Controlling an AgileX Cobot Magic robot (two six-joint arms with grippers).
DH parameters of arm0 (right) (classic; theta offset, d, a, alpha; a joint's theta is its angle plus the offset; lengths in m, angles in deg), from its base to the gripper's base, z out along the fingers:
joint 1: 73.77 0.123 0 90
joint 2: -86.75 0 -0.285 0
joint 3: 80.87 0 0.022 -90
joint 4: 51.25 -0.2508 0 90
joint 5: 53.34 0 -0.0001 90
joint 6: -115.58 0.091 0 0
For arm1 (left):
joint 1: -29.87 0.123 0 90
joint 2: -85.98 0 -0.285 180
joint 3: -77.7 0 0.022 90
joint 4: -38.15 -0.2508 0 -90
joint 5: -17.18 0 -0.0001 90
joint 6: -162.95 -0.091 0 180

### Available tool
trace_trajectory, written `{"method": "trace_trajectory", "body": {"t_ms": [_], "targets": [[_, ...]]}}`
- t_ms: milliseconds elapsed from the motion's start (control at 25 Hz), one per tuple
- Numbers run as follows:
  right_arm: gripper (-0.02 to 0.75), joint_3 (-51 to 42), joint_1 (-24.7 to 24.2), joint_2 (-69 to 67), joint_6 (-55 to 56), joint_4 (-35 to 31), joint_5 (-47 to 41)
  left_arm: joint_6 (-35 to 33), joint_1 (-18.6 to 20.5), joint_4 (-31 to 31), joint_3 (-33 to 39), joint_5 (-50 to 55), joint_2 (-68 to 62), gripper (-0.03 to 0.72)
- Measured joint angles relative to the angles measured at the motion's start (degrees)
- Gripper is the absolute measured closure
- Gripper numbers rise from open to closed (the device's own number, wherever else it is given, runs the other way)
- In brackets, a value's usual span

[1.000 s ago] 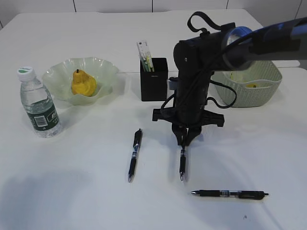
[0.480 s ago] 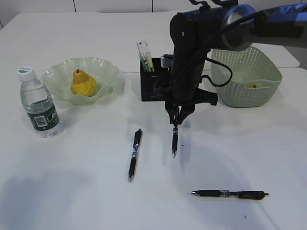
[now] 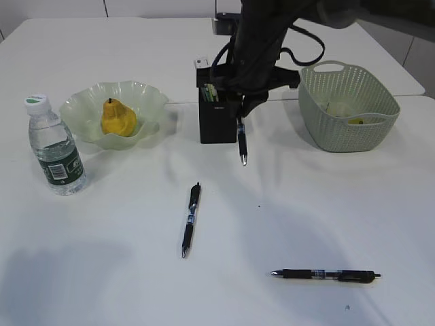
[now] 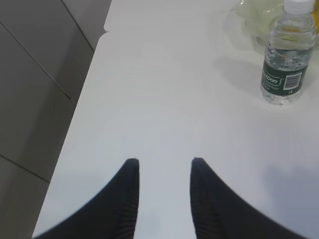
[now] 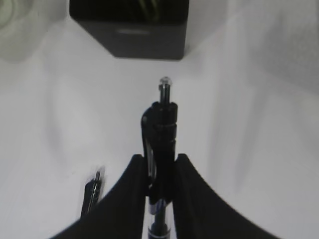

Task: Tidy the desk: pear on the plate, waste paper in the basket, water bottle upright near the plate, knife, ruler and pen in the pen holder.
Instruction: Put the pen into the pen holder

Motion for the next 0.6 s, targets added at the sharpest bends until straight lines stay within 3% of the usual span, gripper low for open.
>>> {"method": "trace_trajectory", "body": {"t_ms": [200,600], "targets": [[0.603,4.02,-0.09,0.00,-2.03,6.63,2.14,0.00,0.00,0.00,0.00,-1.37,0.00,0.449],[0.603,4.24,-0.58,0.00,-2.27,9.44,15.13,0.00,0.00,0.00,0.00,-2.10,0.00,0.449]]}}
